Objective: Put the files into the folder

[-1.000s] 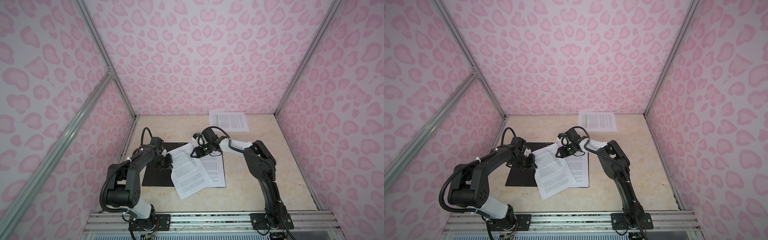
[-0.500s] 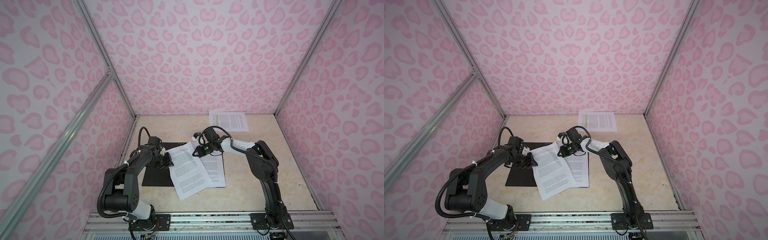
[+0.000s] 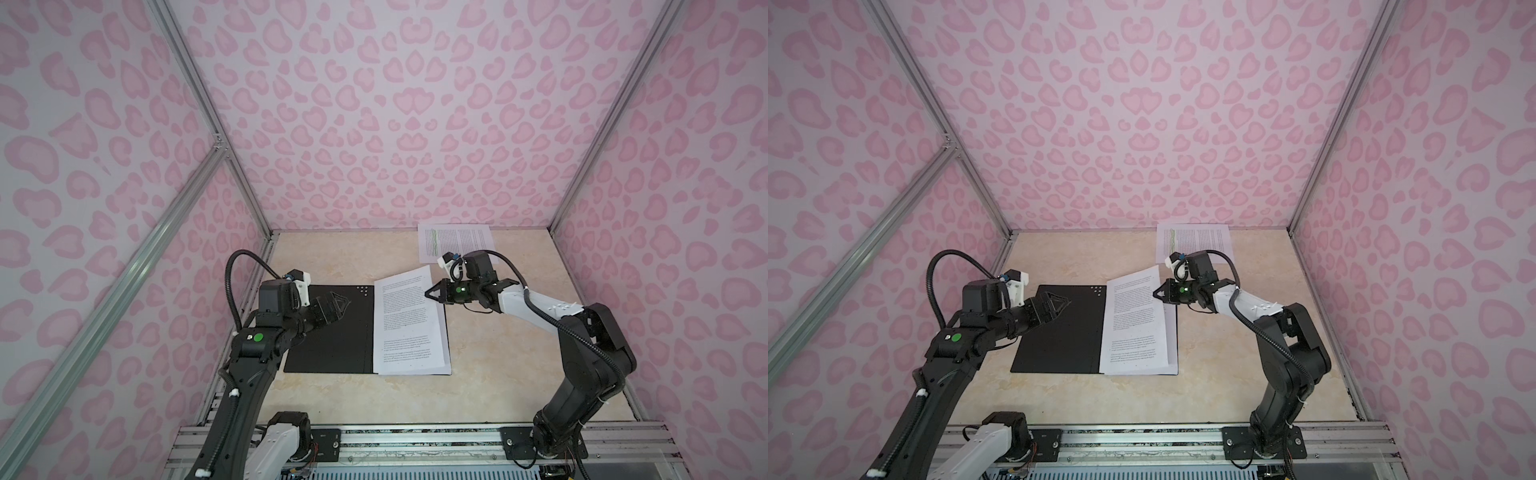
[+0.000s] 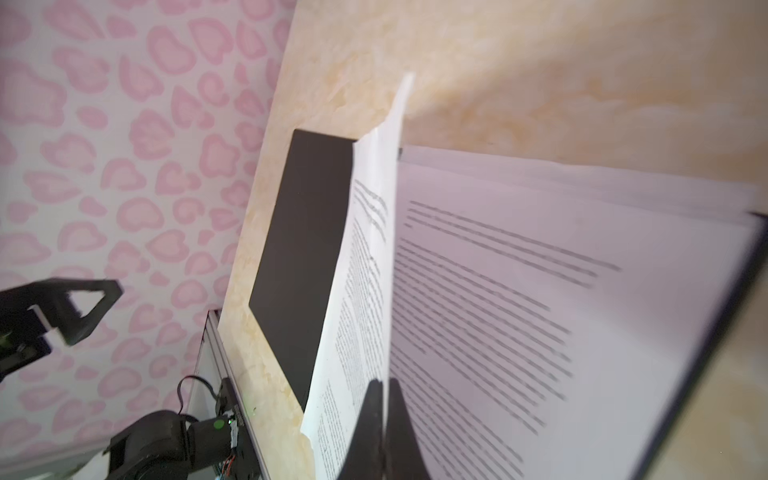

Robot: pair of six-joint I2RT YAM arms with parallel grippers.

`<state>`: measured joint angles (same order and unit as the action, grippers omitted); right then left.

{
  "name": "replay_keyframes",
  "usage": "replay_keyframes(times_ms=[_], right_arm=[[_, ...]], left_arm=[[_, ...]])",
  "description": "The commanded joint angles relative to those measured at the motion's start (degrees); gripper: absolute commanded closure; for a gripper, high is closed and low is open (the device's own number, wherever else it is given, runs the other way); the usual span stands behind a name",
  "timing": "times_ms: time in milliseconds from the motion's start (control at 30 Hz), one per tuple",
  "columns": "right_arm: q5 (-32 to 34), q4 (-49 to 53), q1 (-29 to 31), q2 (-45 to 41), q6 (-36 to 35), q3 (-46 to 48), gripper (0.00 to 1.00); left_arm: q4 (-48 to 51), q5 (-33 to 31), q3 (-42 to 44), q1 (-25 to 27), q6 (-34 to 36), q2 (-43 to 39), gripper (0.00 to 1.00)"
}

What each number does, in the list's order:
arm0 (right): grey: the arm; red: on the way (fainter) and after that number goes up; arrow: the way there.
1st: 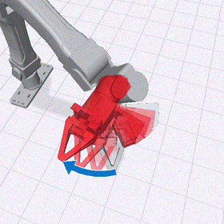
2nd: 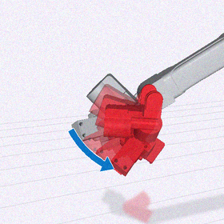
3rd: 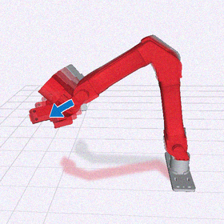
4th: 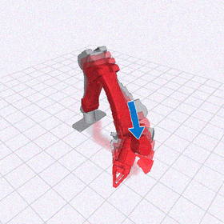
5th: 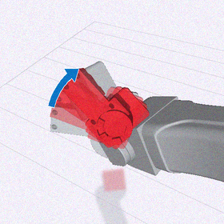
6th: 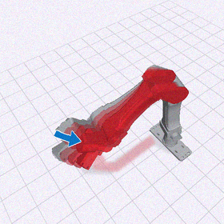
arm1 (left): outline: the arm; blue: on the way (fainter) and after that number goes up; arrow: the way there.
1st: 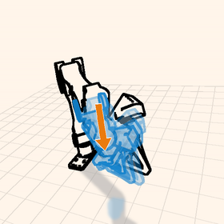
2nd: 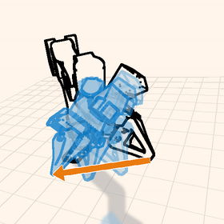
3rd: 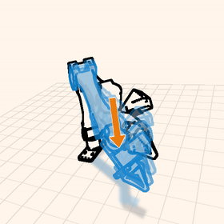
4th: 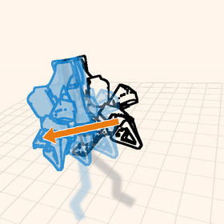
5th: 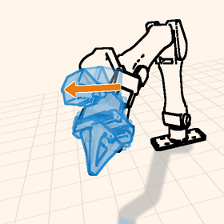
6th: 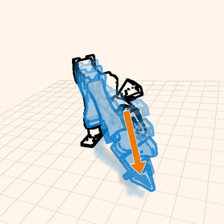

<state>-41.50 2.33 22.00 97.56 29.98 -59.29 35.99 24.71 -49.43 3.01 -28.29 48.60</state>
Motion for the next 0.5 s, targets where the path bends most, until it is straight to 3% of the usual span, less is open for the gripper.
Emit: replay_keyframes(times_ms=[0,133,233,467], right_arm=[[2.00,-2.75,-1.45,-1.32,1.42,2.60,1.00],[3.17,-1.38,-1.87,-0.15,0.12,3.39,1.00],[4.81,0.85,-2.40,0.19,-0.35,2.59,1.00],[4.76,-3.62,-0.98,1.92,3.14,3.16,1.00]], left_arm=[[1.31,1.08,2.94,0.03,3.12,-4.04,0.03],[-0.71,-1.03,8.11,0.22,3.44,-7.21,0.03],[-1.99,2.10,8.39,0.46,3.97,-8.10,0.03],[-1.70,0.92,8.65,0.60,3.60,-8.78,0.03]])
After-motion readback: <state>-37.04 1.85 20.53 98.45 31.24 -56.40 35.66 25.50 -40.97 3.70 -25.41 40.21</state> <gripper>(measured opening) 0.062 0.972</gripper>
